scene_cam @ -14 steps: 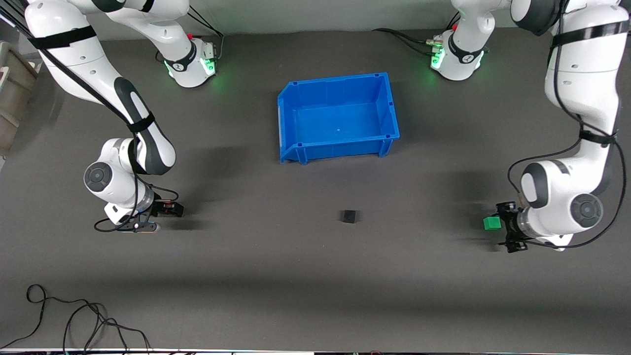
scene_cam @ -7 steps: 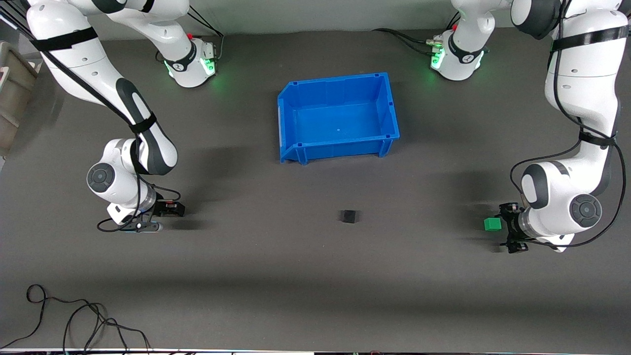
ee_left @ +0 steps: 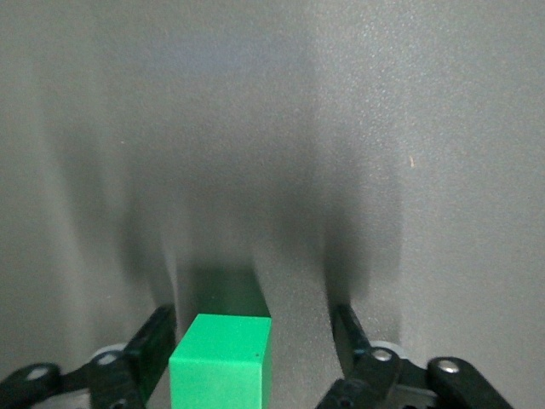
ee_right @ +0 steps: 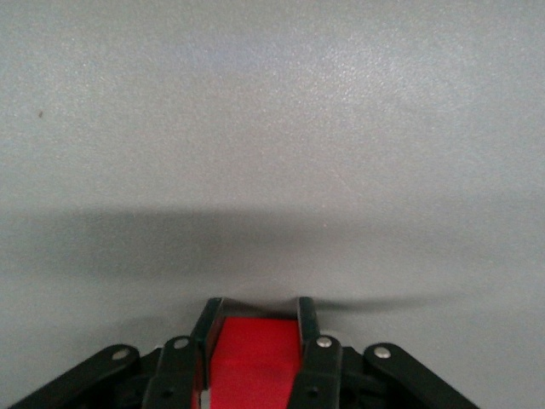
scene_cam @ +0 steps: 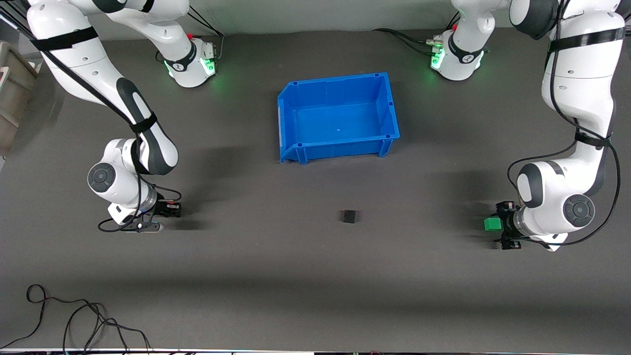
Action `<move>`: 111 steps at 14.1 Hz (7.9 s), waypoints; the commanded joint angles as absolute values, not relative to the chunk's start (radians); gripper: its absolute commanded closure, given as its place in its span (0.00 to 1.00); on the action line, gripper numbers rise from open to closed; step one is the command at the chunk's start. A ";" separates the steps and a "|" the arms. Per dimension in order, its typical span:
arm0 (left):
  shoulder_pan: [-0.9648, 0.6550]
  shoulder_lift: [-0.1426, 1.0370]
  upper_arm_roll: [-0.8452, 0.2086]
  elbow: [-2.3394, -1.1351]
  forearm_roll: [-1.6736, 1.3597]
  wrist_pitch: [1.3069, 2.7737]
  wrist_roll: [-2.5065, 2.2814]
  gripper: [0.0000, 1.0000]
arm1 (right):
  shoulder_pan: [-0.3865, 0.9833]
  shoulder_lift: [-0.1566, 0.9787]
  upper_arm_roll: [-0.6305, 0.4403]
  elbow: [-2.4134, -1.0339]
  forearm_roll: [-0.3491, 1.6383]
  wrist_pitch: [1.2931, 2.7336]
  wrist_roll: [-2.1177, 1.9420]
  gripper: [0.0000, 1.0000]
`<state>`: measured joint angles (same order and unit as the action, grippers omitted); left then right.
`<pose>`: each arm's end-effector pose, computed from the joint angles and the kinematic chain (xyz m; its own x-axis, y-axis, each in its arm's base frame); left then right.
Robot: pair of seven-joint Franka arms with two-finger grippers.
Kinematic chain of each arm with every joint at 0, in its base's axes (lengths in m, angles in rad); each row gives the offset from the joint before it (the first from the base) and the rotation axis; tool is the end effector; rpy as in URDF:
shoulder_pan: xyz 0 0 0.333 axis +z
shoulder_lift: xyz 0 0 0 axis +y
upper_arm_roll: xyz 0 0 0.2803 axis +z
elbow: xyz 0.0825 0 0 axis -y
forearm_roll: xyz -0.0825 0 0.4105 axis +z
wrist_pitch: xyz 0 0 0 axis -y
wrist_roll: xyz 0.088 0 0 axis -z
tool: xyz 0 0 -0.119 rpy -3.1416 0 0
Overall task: Attach green and red cubes to black cube
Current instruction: 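Close the right gripper on the red cube while the left gripper grasps green, then carry the red cube and green cube toward the black cube, then press the red and green cubes against opposite sides of the black cube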
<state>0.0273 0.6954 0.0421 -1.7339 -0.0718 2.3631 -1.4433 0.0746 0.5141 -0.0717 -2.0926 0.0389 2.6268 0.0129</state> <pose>0.6523 0.0433 0.1144 0.0133 0.9995 -0.0282 0.9979 -0.0151 -0.0624 0.5806 -0.0015 0.1090 0.9992 -0.0339 0.0222 -0.0342 -0.9993 0.0151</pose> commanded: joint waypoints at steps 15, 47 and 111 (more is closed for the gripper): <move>-0.159 0.707 0.011 -1.500 -0.101 2.174 -1.686 1.00 | 0.308 0.432 -0.074 -1.787 0.144 2.132 0.892 1.00; -0.512 0.804 0.008 -1.502 -0.117 2.309 -1.999 1.00 | 0.698 1.005 -0.075 -1.126 0.250 2.169 2.197 1.00; -0.529 0.830 -0.011 -1.489 -0.123 2.375 -2.086 0.67 | 0.749 1.172 -0.075 -0.956 0.193 2.321 2.250 0.56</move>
<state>-0.5218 0.8228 -0.0172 -1.5072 -0.1135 2.3722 -2.0686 0.7407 1.1337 -0.0740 -1.0051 0.2120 2.3146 2.2280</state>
